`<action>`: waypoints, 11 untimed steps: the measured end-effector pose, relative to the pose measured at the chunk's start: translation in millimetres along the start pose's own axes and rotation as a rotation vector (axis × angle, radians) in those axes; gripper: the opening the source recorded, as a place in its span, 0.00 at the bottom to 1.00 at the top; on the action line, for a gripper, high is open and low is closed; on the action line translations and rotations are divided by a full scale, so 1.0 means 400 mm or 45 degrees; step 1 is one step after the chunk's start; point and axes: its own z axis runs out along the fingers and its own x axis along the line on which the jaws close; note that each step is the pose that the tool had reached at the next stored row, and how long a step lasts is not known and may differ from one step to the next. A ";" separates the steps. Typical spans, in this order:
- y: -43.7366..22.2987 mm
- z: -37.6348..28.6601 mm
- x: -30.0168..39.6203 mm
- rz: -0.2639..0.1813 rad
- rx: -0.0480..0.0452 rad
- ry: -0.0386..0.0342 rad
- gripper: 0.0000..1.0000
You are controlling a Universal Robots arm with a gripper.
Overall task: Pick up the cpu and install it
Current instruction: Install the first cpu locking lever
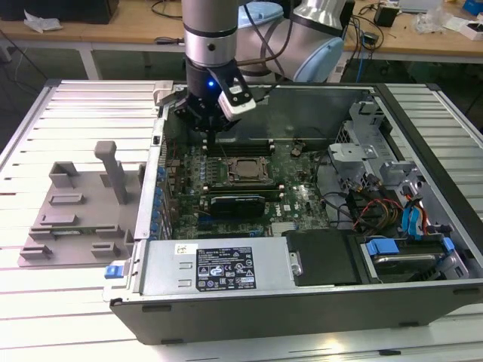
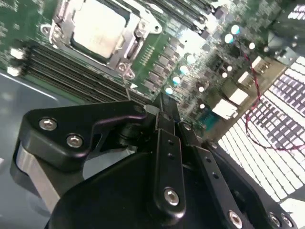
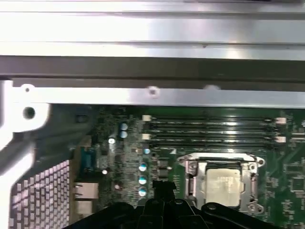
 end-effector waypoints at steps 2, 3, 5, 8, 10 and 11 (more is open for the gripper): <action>0.007 0.000 0.001 0.000 0.000 0.0001 0.11; 0.015 0.001 0.001 0.000 -0.001 0.0001 0.11; 0.029 0.002 0.000 0.000 -0.001 0.0000 0.11; 0.033 0.002 -0.001 0.000 -0.001 0.0001 0.11; 0.033 0.002 -0.019 0.000 -0.001 0.0004 0.11; 0.032 0.002 -0.027 0.000 -0.001 0.0006 0.11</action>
